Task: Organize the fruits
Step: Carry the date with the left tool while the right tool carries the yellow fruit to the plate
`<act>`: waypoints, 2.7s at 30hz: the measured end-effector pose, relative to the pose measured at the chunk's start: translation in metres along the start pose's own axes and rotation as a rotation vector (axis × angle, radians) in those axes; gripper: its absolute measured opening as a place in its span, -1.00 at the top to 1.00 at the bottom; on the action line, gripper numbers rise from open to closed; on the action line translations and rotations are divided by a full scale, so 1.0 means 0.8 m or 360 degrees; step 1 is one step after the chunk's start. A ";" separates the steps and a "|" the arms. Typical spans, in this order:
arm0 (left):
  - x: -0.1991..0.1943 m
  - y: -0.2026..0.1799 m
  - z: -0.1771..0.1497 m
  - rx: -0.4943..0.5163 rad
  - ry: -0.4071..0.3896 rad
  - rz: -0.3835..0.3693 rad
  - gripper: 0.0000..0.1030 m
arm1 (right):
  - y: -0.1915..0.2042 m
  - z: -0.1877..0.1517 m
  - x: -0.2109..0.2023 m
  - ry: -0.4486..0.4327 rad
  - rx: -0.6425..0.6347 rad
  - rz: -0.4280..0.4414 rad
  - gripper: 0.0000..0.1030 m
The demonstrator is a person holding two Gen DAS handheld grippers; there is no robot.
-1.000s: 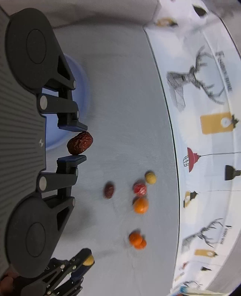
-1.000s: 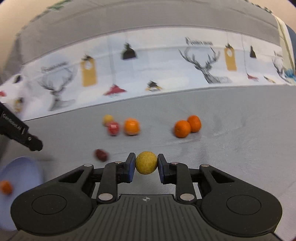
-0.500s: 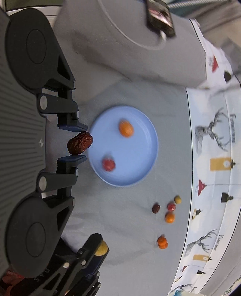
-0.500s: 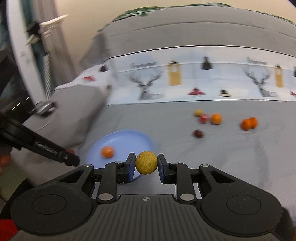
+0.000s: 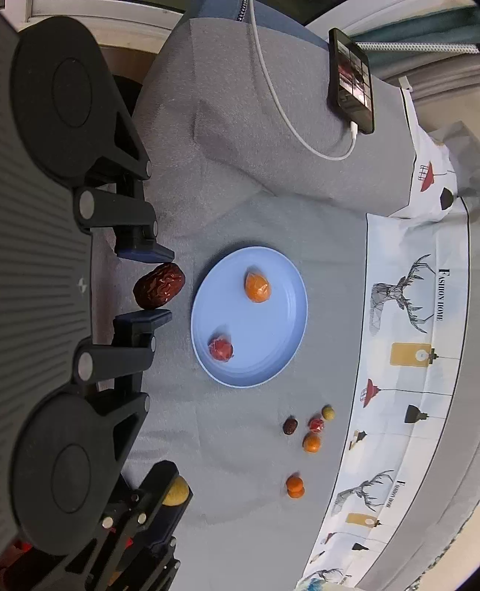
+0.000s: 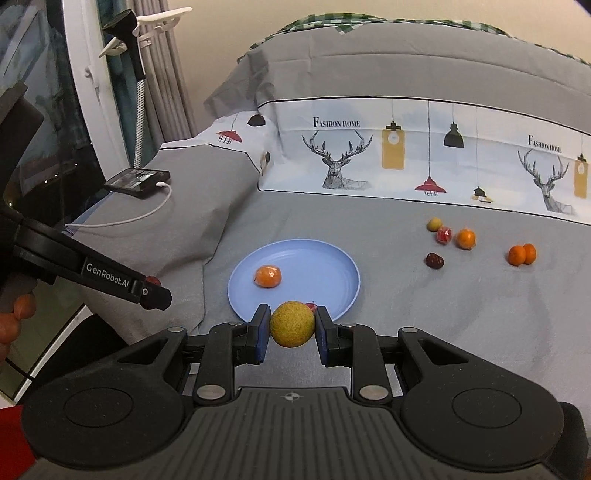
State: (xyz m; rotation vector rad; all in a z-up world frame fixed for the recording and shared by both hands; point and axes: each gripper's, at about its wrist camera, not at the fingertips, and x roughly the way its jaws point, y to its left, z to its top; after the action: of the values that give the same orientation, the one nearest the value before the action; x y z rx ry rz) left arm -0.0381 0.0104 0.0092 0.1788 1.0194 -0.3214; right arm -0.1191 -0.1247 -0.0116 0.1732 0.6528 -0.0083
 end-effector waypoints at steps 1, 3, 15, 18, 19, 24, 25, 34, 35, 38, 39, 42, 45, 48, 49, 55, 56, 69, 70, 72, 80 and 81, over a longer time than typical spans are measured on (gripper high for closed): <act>-0.001 0.000 -0.001 0.0001 -0.0004 -0.0001 0.43 | 0.001 -0.001 -0.001 0.0000 -0.0004 0.0001 0.48; -0.003 0.002 -0.002 0.0000 -0.0008 -0.0007 0.43 | 0.004 -0.001 -0.002 -0.0002 -0.0011 0.0001 0.48; 0.000 0.006 0.001 -0.0029 -0.0012 -0.0007 0.43 | 0.003 -0.002 0.000 0.0001 -0.0019 -0.0005 0.48; 0.001 0.007 0.002 -0.0033 -0.0011 -0.0007 0.43 | 0.001 -0.003 -0.001 0.0004 -0.0016 -0.0004 0.48; 0.001 0.008 0.002 -0.0034 -0.0011 -0.0008 0.43 | 0.001 -0.004 -0.001 0.0006 -0.0015 -0.0003 0.48; 0.003 0.010 0.004 -0.0038 -0.0009 -0.0007 0.43 | 0.000 -0.004 0.001 0.0013 -0.0012 -0.0004 0.48; 0.003 0.010 0.004 -0.0038 -0.0007 -0.0009 0.43 | 0.000 -0.004 0.001 0.0014 -0.0012 -0.0004 0.48; 0.006 0.013 0.007 -0.0043 -0.0013 -0.0008 0.43 | 0.003 -0.004 0.003 0.0016 -0.0023 -0.0006 0.48; 0.006 0.014 0.008 -0.0045 -0.0013 -0.0008 0.43 | 0.003 -0.004 0.003 0.0016 -0.0023 -0.0007 0.48; 0.007 0.015 0.008 -0.0052 -0.0013 -0.0007 0.43 | 0.003 -0.004 0.004 0.0021 -0.0024 -0.0007 0.48; 0.007 0.016 0.009 -0.0054 -0.0012 -0.0007 0.43 | 0.004 -0.004 0.004 0.0022 -0.0024 -0.0008 0.48; 0.007 0.016 0.009 -0.0057 -0.0011 -0.0006 0.43 | 0.004 -0.004 0.006 0.0028 -0.0027 -0.0007 0.48; 0.009 0.017 0.011 -0.0063 -0.0011 -0.0005 0.43 | 0.005 -0.002 0.008 0.0031 -0.0028 -0.0011 0.48; 0.011 0.020 0.014 -0.0069 -0.0010 -0.0002 0.43 | 0.004 -0.002 0.010 0.0034 -0.0028 -0.0013 0.48; 0.012 0.021 0.015 -0.0070 -0.0010 0.0000 0.43 | 0.004 -0.001 0.011 0.0035 -0.0028 -0.0013 0.48; 0.018 0.025 0.025 -0.0074 -0.0014 0.0013 0.43 | 0.002 0.001 0.019 0.0045 -0.0020 -0.0019 0.48; 0.019 0.026 0.028 -0.0075 -0.0015 0.0015 0.43 | 0.002 0.003 0.021 0.0046 -0.0018 -0.0018 0.48; 0.051 0.029 0.065 -0.0083 -0.0010 0.0012 0.43 | 0.002 0.028 0.066 0.0061 -0.0014 0.0009 0.48; 0.054 0.028 0.068 -0.0080 -0.0010 0.0013 0.43 | 0.003 0.030 0.071 0.0063 -0.0014 0.0011 0.48; 0.062 0.028 0.074 -0.0073 -0.0009 0.0015 0.43 | 0.004 0.033 0.081 0.0064 -0.0021 0.0007 0.48; 0.104 0.029 0.099 -0.0057 0.0024 0.0025 0.43 | 0.000 0.045 0.125 0.0083 -0.0037 0.0001 0.48; 0.109 0.029 0.102 -0.0053 0.0027 0.0019 0.43 | -0.002 0.047 0.131 0.0089 -0.0032 0.0000 0.48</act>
State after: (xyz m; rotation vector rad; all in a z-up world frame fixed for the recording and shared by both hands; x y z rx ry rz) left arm 0.0779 -0.0073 -0.0238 0.1575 1.0396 -0.2920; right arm -0.0130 -0.1272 -0.0460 0.1545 0.7081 0.0031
